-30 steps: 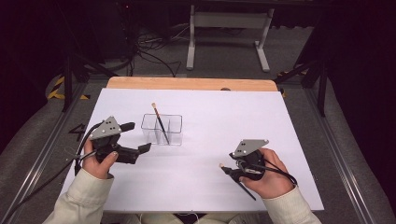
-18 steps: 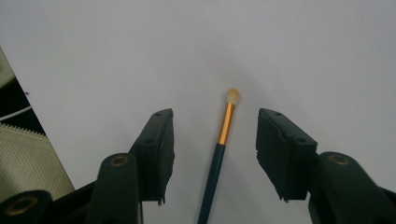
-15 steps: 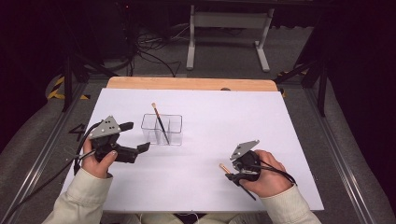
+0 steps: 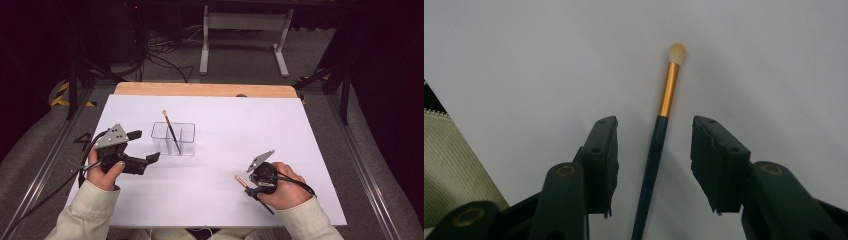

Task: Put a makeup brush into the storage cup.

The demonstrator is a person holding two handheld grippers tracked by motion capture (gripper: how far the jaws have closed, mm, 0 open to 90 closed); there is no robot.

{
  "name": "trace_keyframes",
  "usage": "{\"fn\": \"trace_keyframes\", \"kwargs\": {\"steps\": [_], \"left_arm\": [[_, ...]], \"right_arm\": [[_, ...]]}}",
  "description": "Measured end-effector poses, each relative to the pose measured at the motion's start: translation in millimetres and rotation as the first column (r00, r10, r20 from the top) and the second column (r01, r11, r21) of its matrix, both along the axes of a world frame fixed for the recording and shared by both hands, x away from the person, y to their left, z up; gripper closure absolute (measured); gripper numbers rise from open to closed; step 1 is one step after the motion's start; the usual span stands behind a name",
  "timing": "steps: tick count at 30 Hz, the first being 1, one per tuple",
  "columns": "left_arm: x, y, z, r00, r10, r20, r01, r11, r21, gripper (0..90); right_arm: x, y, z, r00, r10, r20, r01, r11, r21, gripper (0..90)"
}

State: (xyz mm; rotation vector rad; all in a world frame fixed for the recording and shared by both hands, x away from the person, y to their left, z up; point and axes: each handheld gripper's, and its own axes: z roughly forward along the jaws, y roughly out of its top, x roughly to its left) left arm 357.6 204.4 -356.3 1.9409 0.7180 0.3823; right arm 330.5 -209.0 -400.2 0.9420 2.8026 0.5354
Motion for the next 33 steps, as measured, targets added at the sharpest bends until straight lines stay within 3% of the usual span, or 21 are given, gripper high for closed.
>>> {"fn": "trace_keyframes", "kwargs": {"steps": [17, 33], "left_arm": [[0.5, -0.4, 0.2, 1.0, -0.008, 0.002, 0.008, 1.0, 0.001, 5.5], [1.0, -1.8, -0.2, 0.9999, -0.011, 0.001, 0.011, 0.9999, -0.004, 5.0]], "right_arm": [[0.8, -2.4, -10.6, 0.9969, -0.053, -0.057, 0.051, 0.997, -0.051, 63.5], [-1.6, 1.1, -17.5, 0.993, -0.067, -0.097, 0.057, 0.992, -0.11, 75.5]]}}
